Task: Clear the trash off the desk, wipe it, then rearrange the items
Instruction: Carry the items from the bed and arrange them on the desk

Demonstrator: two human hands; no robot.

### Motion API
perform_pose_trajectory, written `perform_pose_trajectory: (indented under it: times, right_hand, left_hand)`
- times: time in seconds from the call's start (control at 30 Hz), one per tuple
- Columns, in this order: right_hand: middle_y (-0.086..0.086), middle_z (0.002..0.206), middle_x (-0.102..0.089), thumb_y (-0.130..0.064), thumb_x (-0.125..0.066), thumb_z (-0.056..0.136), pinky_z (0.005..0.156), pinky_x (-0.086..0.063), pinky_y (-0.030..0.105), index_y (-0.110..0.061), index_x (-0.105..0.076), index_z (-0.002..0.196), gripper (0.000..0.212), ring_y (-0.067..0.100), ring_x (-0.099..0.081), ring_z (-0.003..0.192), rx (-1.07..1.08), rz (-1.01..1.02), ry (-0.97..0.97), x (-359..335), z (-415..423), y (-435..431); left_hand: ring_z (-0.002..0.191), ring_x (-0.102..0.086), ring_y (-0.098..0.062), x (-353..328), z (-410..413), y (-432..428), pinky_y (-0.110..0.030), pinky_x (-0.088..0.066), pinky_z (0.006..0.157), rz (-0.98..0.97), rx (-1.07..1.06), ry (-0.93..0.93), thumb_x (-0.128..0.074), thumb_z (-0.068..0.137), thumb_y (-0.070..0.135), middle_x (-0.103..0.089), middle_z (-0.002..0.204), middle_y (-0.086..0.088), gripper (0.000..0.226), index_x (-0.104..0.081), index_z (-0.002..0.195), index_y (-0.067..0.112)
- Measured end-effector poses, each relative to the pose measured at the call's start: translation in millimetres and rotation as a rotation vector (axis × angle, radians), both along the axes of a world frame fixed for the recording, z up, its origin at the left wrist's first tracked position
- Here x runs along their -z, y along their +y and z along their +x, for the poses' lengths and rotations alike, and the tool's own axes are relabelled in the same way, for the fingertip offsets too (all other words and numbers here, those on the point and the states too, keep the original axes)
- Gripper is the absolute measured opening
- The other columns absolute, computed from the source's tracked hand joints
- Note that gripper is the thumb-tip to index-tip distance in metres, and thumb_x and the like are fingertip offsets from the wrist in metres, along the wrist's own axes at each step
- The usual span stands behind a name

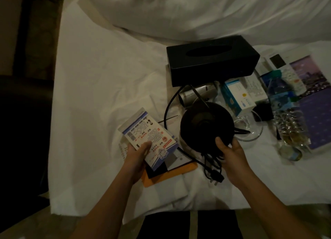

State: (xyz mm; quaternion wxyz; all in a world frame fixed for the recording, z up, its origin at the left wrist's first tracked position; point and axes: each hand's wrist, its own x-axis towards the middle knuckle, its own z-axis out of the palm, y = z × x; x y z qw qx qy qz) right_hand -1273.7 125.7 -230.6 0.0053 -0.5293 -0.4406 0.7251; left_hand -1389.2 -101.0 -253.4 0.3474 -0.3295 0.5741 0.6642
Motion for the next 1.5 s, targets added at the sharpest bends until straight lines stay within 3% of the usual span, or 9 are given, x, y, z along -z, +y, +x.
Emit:
perform_pose_trajectory:
  times: [0.1, 0.3, 0.57, 0.7, 0.87, 1.07, 1.17, 1.33, 1.5]
  right_hand:
    - [-0.006, 0.114, -0.064, -0.019, -0.056, 0.093, 0.085, -0.049, 0.031, -0.027, -0.053, 0.126, 0.034, 0.013, -0.060, 0.104, 0.024, 0.035, 0.056, -2.2, 0.5, 0.9]
    - [0.014, 0.124, -0.062, -0.009, -0.060, 0.087, 0.081, -0.052, 0.036, -0.011, -0.052, 0.130, 0.044, 0.028, -0.061, 0.111, 0.200, -0.294, 0.063, 10.5, 1.3, -10.2]
    - [0.004, 0.121, -0.063, -0.007, -0.062, 0.085, 0.090, -0.049, 0.039, -0.017, -0.050, 0.132, 0.049, 0.023, -0.061, 0.108, 0.020, -0.159, 0.034, 6.4, 31.5, -11.7]
    - [0.001, 0.124, -0.059, -0.018, -0.079, 0.070, 0.086, -0.052, 0.043, -0.024, -0.046, 0.134, 0.072, 0.020, -0.059, 0.110, 0.043, -0.096, -0.001, 16.1, 61.8, -18.1]
    - [-0.003, 0.131, -0.051, -0.017, -0.065, 0.087, 0.101, -0.045, 0.053, -0.030, -0.039, 0.135, 0.057, 0.020, -0.051, 0.121, -0.211, 0.065, -0.062, 20.1, 58.3, -33.4]
    - [0.002, 0.143, -0.044, -0.030, -0.061, 0.090, 0.104, -0.042, 0.049, -0.024, -0.026, 0.147, 0.067, 0.023, -0.046, 0.127, -0.346, 0.083, -0.186, 20.1, 45.6, -39.9]
    - [0.003, 0.141, -0.045, -0.033, -0.057, 0.092, 0.085, -0.052, 0.038, -0.024, -0.024, 0.148, 0.066, 0.025, -0.049, 0.123, -0.374, 0.059, -0.219, 18.8, 40.5, -38.5]
    - [0.002, 0.134, -0.050, -0.024, -0.056, 0.094, 0.074, -0.047, 0.025, -0.027, -0.029, 0.146, 0.059, 0.023, -0.052, 0.117, -0.309, 0.029, -0.189, 10.5, 35.9, -36.9]
    - [-0.010, 0.118, -0.057, -0.026, -0.056, 0.093, 0.074, -0.047, 0.034, -0.044, -0.043, 0.119, 0.034, 0.011, -0.057, 0.098, -0.223, -0.073, -0.136, -2.5, 36.7, -35.1]
  left_hand:
    - [0.100, -0.067, -0.026, 0.4, 0.6, 0.6, -0.038, -0.061, 0.067, -0.011, -0.009, -0.006, -0.056, 0.093, 0.005, -0.062, 0.123, -0.011, 0.044, -0.042, 0.134, 0.017]
    - [0.102, -0.067, -0.028, 0.3, 5.2, -0.2, -0.041, -0.061, 0.070, 0.009, -0.027, 0.012, -0.055, 0.093, 0.005, -0.062, 0.123, -0.012, 0.044, -0.042, 0.133, 0.018]
    - [0.095, -0.068, -0.023, -3.6, 7.2, -6.4, -0.037, -0.060, 0.068, -0.033, 0.042, 0.054, -0.052, 0.094, 0.003, -0.065, 0.113, -0.007, 0.033, -0.047, 0.121, 0.022]
    - [0.098, -0.068, -0.026, -1.3, 7.5, -17.2, -0.037, -0.060, 0.070, -0.075, 0.113, 0.093, -0.052, 0.094, 0.001, -0.064, 0.117, -0.012, 0.041, -0.043, 0.131, 0.016]
    - [0.104, -0.066, -0.029, 1.1, 10.4, -33.6, -0.042, -0.059, 0.079, -0.095, 0.154, 0.096, -0.051, 0.093, -0.001, -0.062, 0.122, -0.014, 0.046, -0.040, 0.135, 0.014]
    - [0.106, -0.065, -0.033, 2.3, 13.1, -49.5, -0.049, -0.056, 0.085, -0.093, 0.179, 0.080, -0.052, 0.091, -0.003, -0.061, 0.125, -0.017, 0.050, -0.039, 0.137, 0.011]
    - [0.108, -0.063, -0.035, 2.2, 16.5, -51.9, -0.053, -0.052, 0.090, -0.073, 0.160, 0.063, -0.051, 0.092, -0.002, -0.060, 0.125, -0.017, 0.048, -0.038, 0.137, 0.012]
    - [0.106, -0.065, -0.034, 0.3, 17.3, -51.9, -0.048, -0.057, 0.081, -0.076, 0.165, 0.085, -0.052, 0.092, -0.002, -0.061, 0.124, -0.018, 0.047, -0.039, 0.135, 0.010]
    - [0.100, -0.065, -0.027, -12.3, 15.9, -52.1, -0.039, -0.059, 0.072, -0.163, 0.237, 0.161, -0.053, 0.090, -0.002, -0.060, 0.117, -0.012, 0.044, -0.039, 0.128, 0.013]
